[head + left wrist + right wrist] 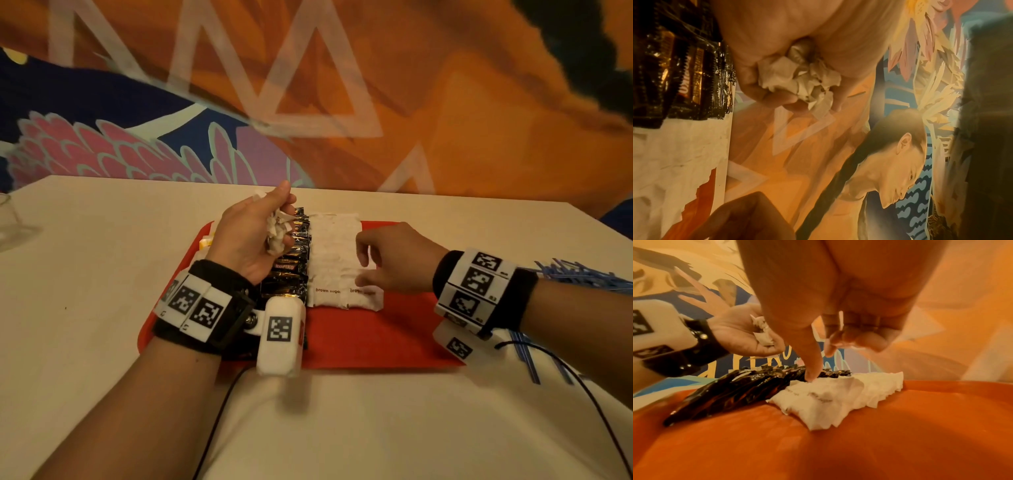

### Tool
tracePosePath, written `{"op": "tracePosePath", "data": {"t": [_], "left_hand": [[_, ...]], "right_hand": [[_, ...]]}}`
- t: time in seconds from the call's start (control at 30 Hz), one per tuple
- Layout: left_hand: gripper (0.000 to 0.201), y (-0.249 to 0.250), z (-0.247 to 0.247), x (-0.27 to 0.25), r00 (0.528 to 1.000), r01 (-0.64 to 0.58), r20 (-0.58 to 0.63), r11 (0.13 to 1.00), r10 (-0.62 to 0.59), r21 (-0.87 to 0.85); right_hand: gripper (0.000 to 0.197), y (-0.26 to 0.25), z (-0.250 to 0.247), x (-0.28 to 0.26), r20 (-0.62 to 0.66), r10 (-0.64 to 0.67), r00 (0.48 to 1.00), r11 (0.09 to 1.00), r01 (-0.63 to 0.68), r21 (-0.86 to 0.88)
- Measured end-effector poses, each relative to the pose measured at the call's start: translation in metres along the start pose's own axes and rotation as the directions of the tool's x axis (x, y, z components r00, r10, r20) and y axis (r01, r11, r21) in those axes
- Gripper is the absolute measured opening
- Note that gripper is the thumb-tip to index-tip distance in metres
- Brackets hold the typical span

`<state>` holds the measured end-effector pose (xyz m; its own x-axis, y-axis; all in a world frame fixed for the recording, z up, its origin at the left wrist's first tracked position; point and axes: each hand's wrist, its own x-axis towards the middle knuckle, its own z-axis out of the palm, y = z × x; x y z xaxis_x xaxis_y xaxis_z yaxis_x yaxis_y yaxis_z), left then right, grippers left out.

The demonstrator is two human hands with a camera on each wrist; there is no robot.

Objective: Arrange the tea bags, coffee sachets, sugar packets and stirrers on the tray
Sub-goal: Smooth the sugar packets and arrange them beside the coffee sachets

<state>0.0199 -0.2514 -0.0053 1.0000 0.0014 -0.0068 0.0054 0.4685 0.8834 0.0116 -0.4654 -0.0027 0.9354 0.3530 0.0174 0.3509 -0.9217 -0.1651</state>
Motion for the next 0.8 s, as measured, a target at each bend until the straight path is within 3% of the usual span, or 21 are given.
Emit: {"op": "tracePosePath", "data": {"t": [0.13, 0.23, 0.37, 0.47, 0.53, 0.67, 0.8], "left_hand": [[0.024, -0.002, 0.000, 0.001, 1.000, 0.014, 0.005, 1.000, -0.014, -0.006], [0.024, -0.002, -0.001, 0.001, 0.998, 0.053, 0.016, 0.998, -0.053, -0.016], [0.025, -0.001, -0.001, 0.001, 0.995, 0.090, 0.039, 0.994, -0.088, -0.057], [0.029, 0.000, 0.002, -0.001, 0.992, 0.108, 0.082, 0.988, -0.100, -0.106], [0.031, 0.000, 0.004, -0.003, 0.990, 0.118, 0.090, 0.983, -0.106, -0.139], [0.031, 0.000, 0.004, -0.004, 0.988, 0.138, 0.098, 0.972, -0.122, -0.189], [0.030, 0.001, 0.002, -0.005, 0.981, 0.176, 0.132, 0.944, -0.144, -0.280]], "right_hand": [[0.010, -0.012, 0.005, -0.005, 0.124, -0.070, 0.990, 0.997, 0.073, -0.020], [0.018, -0.013, 0.007, -0.004, 0.186, -0.062, 0.981, 0.998, 0.066, -0.012], [0.024, -0.014, -0.001, -0.003, 0.168, -0.087, 0.982, 0.996, 0.090, -0.009], [0.026, -0.018, -0.014, 0.000, 0.062, -0.113, 0.992, 0.991, 0.108, 0.076], [0.021, -0.024, -0.024, 0.002, -0.083, -0.155, 0.984, 0.974, 0.167, 0.154], [0.015, -0.040, -0.032, 0.007, -0.396, -0.255, 0.882, 0.885, 0.378, 0.272], [0.018, -0.055, -0.019, 0.012, -0.442, -0.394, 0.806, 0.826, 0.521, 0.215]]}}
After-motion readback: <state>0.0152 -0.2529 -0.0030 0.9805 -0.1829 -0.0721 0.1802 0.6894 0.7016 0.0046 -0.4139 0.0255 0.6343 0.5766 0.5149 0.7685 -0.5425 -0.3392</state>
